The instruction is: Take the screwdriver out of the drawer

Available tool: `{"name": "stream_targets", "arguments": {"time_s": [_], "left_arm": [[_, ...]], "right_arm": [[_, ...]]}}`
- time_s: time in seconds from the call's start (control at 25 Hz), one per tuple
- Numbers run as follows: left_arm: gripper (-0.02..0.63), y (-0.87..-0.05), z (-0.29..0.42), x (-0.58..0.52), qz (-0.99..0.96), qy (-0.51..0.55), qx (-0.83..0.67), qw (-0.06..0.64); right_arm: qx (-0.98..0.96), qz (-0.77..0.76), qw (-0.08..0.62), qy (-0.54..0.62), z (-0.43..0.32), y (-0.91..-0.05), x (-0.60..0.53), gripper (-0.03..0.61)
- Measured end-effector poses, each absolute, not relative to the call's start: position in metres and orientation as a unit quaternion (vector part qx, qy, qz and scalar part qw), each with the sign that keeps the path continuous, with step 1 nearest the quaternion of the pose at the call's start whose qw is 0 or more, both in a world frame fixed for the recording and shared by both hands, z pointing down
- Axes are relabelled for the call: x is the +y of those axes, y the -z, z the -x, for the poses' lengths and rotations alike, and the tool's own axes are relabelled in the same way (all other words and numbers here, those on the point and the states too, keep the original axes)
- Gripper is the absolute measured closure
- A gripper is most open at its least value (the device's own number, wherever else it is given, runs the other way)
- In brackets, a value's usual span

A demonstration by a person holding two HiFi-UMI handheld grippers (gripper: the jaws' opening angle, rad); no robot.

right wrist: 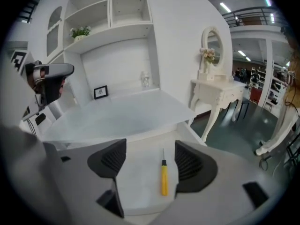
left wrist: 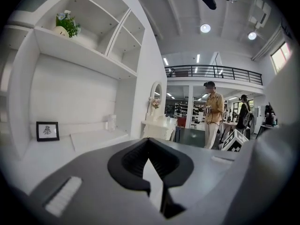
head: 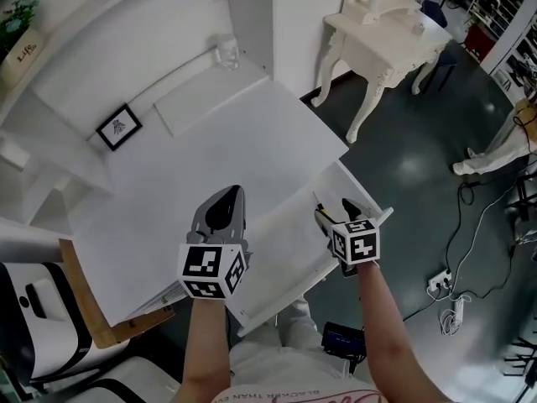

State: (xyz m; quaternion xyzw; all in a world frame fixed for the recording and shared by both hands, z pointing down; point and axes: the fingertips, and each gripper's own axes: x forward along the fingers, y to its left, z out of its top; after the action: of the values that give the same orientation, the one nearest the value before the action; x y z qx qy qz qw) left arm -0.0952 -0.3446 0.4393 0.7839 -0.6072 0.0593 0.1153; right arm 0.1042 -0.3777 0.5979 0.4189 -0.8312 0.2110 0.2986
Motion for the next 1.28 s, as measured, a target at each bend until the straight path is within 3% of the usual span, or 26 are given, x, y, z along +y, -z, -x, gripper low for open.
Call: {"name": "stream_targets", "arguments": {"time_s": [0.28, 0.76, 1.28], "left_arm": [[0.606, -0.456, 0.095, -0.349, -0.777, -0.074, -0.612, 0.127], [0.604, -0.473, 0.123, -0.354, -0.749, -0.077, -0.641, 0.151], [0.604, -0.490, 0.138, -0.355, -0.736, -0.097, -0.650, 0.162]], "right_arm": [[-0.806, -0.386, 0.365, -0.261, -0.100, -0.663, -0.393, 0.250], [-0.745, -0.359, 0.464, -0.318, -0.104, -0.751, -0.394, 0.356], [-0.712, -0.364, 0.506, -0.323, -0.112, -0.786, -0.394, 0.382]]}}
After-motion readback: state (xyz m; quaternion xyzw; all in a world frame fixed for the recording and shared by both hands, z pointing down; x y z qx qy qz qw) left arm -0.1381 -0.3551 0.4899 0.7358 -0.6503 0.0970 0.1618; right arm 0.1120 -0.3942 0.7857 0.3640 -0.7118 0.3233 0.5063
